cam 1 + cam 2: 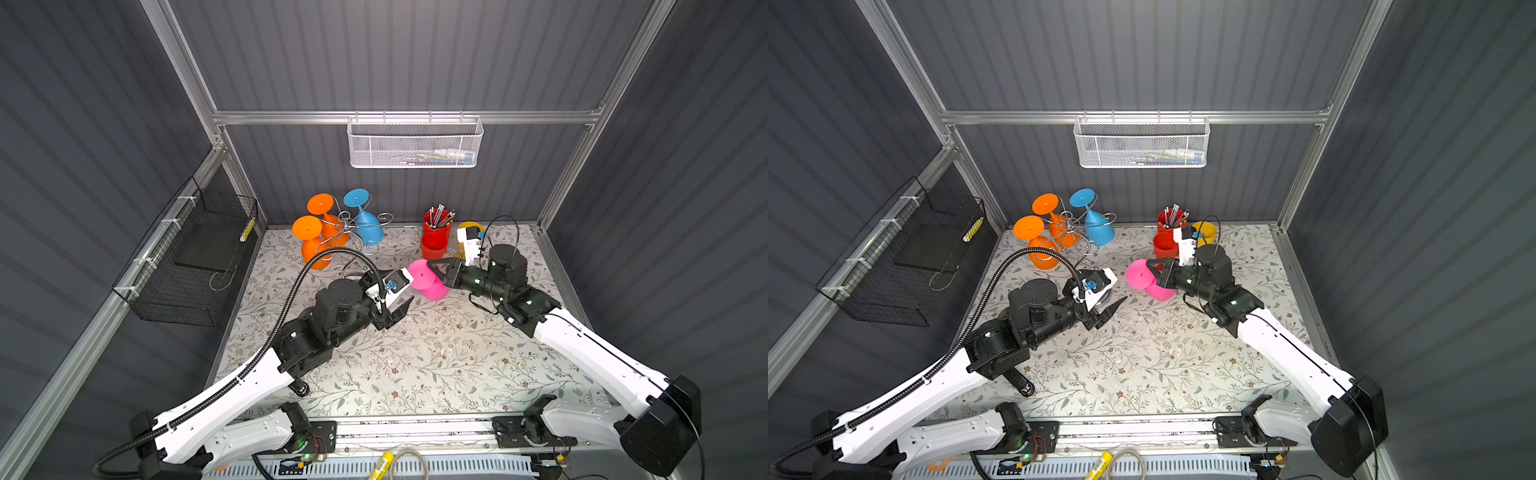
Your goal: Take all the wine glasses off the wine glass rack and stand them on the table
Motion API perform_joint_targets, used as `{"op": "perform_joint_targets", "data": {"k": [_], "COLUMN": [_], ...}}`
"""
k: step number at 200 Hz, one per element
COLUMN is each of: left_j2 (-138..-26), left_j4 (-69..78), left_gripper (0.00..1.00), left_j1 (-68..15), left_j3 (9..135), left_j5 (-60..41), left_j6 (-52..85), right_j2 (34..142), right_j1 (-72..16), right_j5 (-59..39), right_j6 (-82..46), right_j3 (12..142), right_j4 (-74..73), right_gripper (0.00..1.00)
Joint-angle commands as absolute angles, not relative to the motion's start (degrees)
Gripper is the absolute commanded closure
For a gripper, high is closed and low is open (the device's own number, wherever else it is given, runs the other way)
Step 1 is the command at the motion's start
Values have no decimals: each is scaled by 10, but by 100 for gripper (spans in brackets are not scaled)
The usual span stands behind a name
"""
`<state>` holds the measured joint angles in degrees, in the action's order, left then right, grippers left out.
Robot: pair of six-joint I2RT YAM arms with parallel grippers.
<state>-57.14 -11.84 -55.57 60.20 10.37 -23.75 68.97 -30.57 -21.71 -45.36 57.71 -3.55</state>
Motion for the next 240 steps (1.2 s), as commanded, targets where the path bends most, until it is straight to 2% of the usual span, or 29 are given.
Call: {"op": "perform_joint_targets", "data": {"k": [1,41,78,194,240], "left_j2": [-593,-646,-673,-737,-744], "left_j4": [-79,11,98,159,144], "left_gripper": [26,30,35,54,59], "left_j1": [-584,-676,-692,-689,-664], "left_j3": [609,593,581,610,619], "left_j5": [133,279,336,380,366], "left_j6": [-340,-497,-572,-640,-620], "right_j2": [690,690,687,661,649], "right_j1": [-283,-262,-254,-250,-250], "right_j5": [-282,-308,-316,-318,-322], "right_j6": [-554,-608,-617,-621,-625], "right_j3": [581,574,565,559,555], "right_j4": [-75,-105,-116,-115,-115], "right_gripper": [100,100,100,100,100]}}
